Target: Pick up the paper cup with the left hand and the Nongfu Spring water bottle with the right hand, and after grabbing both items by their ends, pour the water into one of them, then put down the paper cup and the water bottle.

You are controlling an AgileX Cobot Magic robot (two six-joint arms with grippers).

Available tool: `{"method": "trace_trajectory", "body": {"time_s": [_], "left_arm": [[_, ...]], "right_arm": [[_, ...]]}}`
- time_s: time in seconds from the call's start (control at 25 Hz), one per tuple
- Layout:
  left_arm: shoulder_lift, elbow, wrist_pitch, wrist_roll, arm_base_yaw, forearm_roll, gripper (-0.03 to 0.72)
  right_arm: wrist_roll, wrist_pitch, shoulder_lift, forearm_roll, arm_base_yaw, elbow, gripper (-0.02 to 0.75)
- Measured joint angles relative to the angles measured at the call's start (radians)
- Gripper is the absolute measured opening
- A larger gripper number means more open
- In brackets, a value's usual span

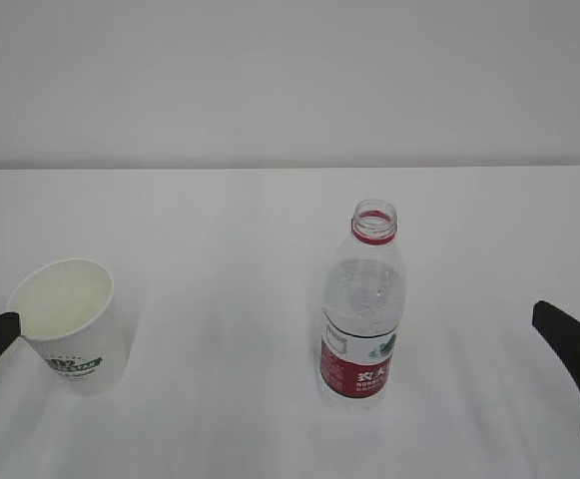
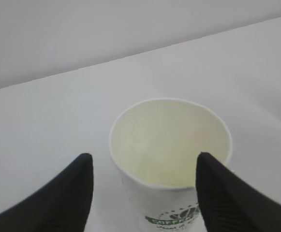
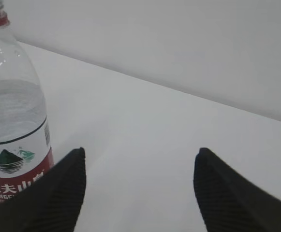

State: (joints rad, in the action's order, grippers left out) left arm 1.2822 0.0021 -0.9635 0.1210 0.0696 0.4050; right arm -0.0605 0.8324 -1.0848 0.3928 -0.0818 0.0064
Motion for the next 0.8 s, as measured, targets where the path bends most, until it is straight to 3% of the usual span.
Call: {"method": "trace_trajectory", "body": {"time_s": [0.28, 0.56, 0.8], "left_arm": [[0.0, 0.0, -0.006, 0.0, 0.0, 0.109, 0.488], [0.0, 0.0, -0.001, 0.016, 0.0, 0.124, 0.61], [0.0, 0.0, 0.046, 0.045, 0.0, 0.132, 0.627]], "right_arm": [[-0.022, 0.002, 0.0, 0.016, 0.0, 0.0, 0.528], [-0.095, 0.003, 0.0, 0.057, 0.0, 0.0, 0.539], [-0.139, 0.006, 0.0, 0.123, 0.0, 0.0, 0.603]]}}
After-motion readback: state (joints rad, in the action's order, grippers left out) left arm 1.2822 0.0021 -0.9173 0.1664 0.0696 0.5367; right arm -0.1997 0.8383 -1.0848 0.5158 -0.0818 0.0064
